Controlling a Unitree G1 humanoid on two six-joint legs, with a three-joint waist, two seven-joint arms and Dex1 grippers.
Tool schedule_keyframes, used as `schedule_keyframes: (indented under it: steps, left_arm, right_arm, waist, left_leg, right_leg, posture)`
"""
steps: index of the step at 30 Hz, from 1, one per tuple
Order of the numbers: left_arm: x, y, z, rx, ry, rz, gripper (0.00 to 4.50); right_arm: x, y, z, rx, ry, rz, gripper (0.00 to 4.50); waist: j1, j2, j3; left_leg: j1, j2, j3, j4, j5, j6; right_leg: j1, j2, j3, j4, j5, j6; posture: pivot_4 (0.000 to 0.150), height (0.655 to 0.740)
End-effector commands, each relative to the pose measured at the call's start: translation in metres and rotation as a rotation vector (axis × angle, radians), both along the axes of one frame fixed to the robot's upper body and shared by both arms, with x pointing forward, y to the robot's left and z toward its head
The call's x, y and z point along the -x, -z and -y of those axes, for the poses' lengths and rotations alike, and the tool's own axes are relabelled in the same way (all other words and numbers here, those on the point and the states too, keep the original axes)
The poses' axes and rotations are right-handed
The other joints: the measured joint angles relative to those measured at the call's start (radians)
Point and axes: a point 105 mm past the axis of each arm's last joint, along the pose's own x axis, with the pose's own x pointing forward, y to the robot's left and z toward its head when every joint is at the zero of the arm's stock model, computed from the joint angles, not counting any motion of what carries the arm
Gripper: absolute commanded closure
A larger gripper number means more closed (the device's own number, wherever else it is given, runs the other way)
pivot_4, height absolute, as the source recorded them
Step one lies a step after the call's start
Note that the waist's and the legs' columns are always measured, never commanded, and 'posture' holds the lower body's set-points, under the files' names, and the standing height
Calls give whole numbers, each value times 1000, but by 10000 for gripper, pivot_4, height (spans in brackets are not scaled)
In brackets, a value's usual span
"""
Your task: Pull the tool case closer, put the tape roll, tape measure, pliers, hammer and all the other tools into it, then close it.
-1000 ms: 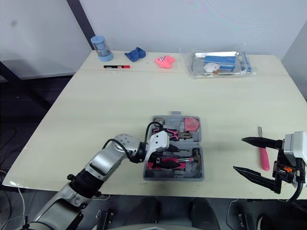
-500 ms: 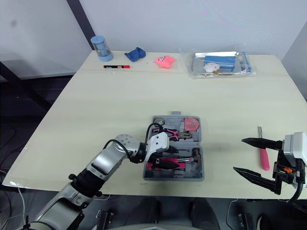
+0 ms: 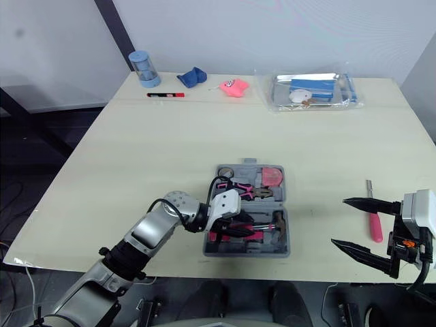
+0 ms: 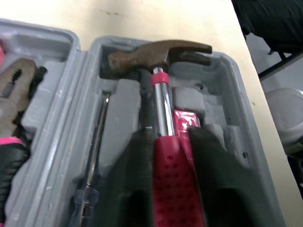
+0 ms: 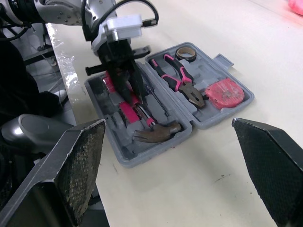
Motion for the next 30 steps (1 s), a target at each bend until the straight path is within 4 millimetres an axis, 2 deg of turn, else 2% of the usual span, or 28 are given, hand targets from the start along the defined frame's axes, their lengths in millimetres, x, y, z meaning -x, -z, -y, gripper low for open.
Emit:
schedule_keyframes:
  steps: [1,15,19,30]
  left_arm:
    - [1,8,-3,-59,27,17,44370]
    - [-7,4,-7,-71,49,66,44370]
    - [-3,-3,-3,4,40,19,44370]
    - [-3,50,-28,-235,-9,-23,44370]
  right_arm:
    - [2,-9,-1,4,-6,50,0]
    - [0,-8,-2,2,-2,55,0]
    - [0,-7,-3,-1,0,57,0]
    - [-1,-7,-4,-4,-2,52,0]
  waist:
    - [0,0,0]
    - [-2,0,0]
    - [-2,0,0]
    - [-1,2,-2]
  left_leg:
    - [0,0,0,0,0,0]
    - [0,0,0,0,0,0]
    - [0,0,0,0,0,0]
    - [3,0,0,0,0,1]
  right_leg:
    - [0,0,0,0,0,0]
    - [0,0,0,0,0,0]
    - [0,0,0,0,0,0]
    - [3,0,0,0,0,0]
  posture:
    - [1500,7400]
    - [1500,7400]
    - [1500,7400]
    - [1500,7400]
